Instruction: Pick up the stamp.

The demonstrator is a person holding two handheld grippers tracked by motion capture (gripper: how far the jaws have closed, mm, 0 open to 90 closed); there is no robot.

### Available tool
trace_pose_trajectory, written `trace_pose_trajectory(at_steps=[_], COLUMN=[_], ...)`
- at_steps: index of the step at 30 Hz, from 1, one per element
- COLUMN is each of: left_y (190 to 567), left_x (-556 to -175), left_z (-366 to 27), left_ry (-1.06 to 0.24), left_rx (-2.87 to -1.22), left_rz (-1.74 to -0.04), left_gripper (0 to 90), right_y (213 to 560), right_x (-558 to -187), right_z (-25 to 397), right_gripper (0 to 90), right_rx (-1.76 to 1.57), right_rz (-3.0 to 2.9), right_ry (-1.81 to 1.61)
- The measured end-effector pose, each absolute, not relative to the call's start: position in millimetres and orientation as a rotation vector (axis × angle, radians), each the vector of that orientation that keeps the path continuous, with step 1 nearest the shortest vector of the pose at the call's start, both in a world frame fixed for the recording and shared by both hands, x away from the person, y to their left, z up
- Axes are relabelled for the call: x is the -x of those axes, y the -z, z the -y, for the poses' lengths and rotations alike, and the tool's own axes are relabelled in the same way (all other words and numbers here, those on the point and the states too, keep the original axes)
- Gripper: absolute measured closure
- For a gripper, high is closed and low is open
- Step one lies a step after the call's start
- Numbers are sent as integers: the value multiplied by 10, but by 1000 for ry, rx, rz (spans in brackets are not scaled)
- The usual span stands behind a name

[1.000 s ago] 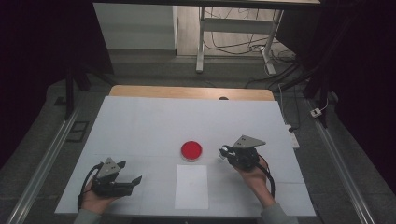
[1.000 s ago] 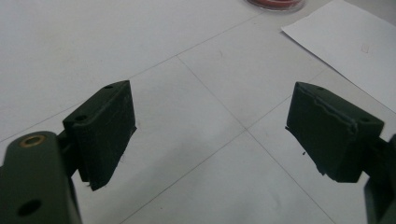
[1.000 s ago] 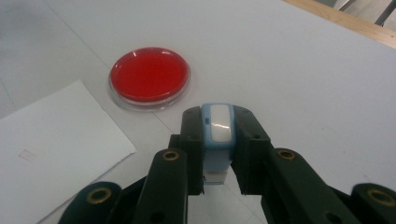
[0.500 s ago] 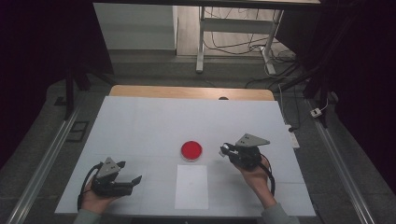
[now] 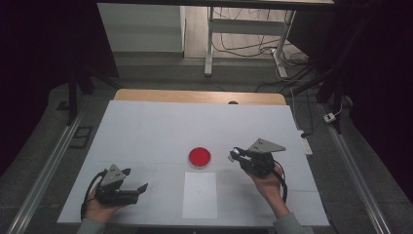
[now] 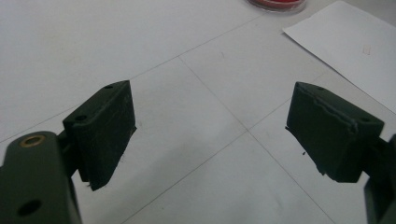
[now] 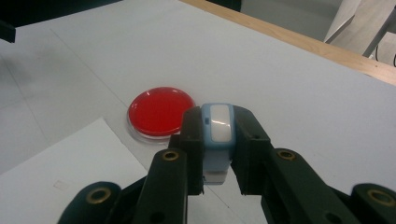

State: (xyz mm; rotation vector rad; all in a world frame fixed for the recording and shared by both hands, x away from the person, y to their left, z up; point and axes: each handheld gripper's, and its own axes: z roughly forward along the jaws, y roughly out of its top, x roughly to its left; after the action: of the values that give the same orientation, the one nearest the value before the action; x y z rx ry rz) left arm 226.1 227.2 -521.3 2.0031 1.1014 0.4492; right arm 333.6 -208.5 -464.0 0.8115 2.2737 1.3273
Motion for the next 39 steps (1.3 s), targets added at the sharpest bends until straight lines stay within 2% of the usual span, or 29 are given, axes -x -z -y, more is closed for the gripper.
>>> trace_pose_trajectory(at_steps=[39], left_y=[5213], left_x=[-2262], left_z=[-2252], left_ry=[-451], left_rx=[-2004], left_rz=[-1099], left_gripper=[159], right_y=[4424], right_x=[-3182], right_z=[1939], right_gripper=[753], right_rx=[-730], right_rz=[-2256], right_ry=[-1442])
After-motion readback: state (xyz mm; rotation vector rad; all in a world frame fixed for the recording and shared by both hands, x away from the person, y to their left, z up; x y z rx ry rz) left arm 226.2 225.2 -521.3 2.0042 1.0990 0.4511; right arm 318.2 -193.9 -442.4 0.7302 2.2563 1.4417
